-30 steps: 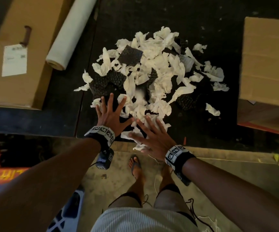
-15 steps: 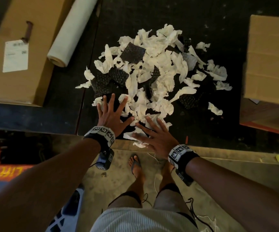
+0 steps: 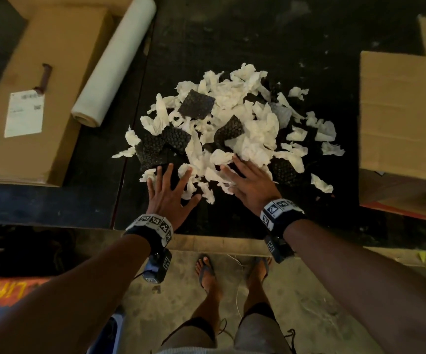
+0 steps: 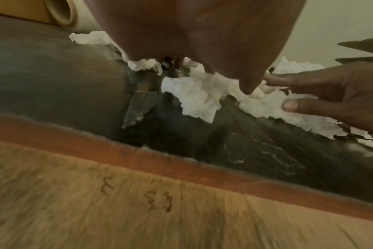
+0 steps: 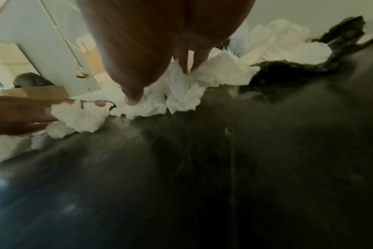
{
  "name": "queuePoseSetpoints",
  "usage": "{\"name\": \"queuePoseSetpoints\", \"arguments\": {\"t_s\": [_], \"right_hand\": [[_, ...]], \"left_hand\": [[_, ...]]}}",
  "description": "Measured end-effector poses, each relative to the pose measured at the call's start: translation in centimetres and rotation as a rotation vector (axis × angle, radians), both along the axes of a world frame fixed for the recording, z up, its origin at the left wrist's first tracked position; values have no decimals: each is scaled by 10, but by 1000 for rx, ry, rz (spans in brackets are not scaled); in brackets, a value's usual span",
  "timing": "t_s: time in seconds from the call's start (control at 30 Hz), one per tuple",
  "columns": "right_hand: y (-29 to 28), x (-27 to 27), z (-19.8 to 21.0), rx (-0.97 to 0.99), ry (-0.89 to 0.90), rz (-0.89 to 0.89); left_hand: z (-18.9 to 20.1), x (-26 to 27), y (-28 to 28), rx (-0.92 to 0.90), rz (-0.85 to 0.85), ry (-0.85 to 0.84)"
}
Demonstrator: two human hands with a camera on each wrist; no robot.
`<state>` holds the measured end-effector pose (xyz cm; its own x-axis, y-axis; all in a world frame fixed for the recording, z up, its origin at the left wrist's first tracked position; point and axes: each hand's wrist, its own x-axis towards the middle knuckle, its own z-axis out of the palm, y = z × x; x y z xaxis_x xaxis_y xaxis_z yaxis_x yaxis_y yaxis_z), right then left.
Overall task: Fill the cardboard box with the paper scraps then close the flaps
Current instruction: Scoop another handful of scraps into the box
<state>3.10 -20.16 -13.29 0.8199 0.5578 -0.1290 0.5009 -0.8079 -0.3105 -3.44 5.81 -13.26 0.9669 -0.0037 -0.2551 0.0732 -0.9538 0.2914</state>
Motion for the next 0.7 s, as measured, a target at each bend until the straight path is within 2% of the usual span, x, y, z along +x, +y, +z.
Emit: {"name": "queuePoseSetpoints", "arguments": {"t_s": [0.13,0.23,0.33,0.43,0.5,0.57,0.7], "right_hand": [[-1,-13,21,87,-128,15],[-7,-32,38,116,-214,-105],[-22,-34,42,32,-172,-320],[-41,-27,31,-6,-62,-646],[-49,-23,18,13,27,-788],[-47,-17,7,28,102,-799],[-22,3,4,30,192,-569]], "left_hand": [[9,-1,-2,-75,-51,-74],[20,1,-5,-1,-28,-167],[25,7,-4,18,58,-182],[21,17,1,5,185,-106],[15,27,3,-26,248,-22],[9,36,1,-57,226,44],[2,53,-17,-54,25,43]]}}
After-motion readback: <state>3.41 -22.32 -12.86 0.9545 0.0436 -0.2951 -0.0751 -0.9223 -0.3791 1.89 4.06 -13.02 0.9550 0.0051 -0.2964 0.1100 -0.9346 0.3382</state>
